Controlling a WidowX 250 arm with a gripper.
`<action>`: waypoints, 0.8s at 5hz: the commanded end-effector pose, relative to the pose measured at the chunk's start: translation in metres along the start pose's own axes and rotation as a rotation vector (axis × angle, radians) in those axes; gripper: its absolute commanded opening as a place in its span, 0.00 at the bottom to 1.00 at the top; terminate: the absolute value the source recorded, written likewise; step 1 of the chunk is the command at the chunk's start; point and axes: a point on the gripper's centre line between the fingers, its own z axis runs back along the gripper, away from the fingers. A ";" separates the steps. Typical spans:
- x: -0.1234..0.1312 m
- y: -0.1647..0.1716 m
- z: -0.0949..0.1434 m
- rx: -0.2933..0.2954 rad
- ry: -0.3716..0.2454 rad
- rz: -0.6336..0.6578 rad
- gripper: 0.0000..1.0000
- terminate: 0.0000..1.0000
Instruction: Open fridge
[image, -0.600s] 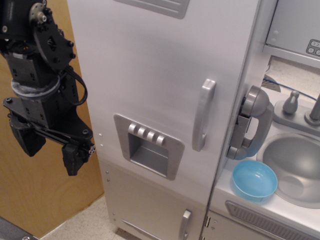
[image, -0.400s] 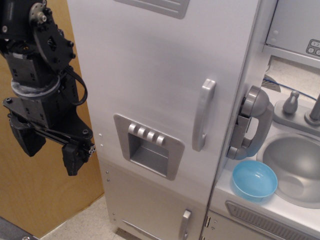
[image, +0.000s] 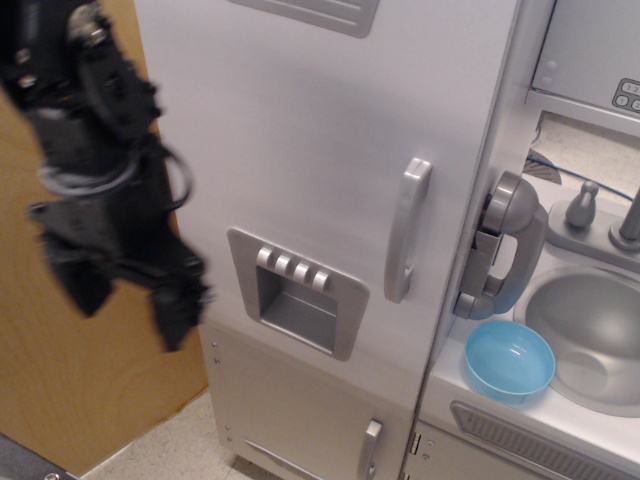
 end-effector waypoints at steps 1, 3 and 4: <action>0.045 -0.063 0.010 -0.015 -0.077 0.057 1.00 0.00; 0.077 -0.101 -0.009 0.007 -0.132 0.060 1.00 0.00; 0.093 -0.111 -0.013 0.026 -0.175 0.061 1.00 0.00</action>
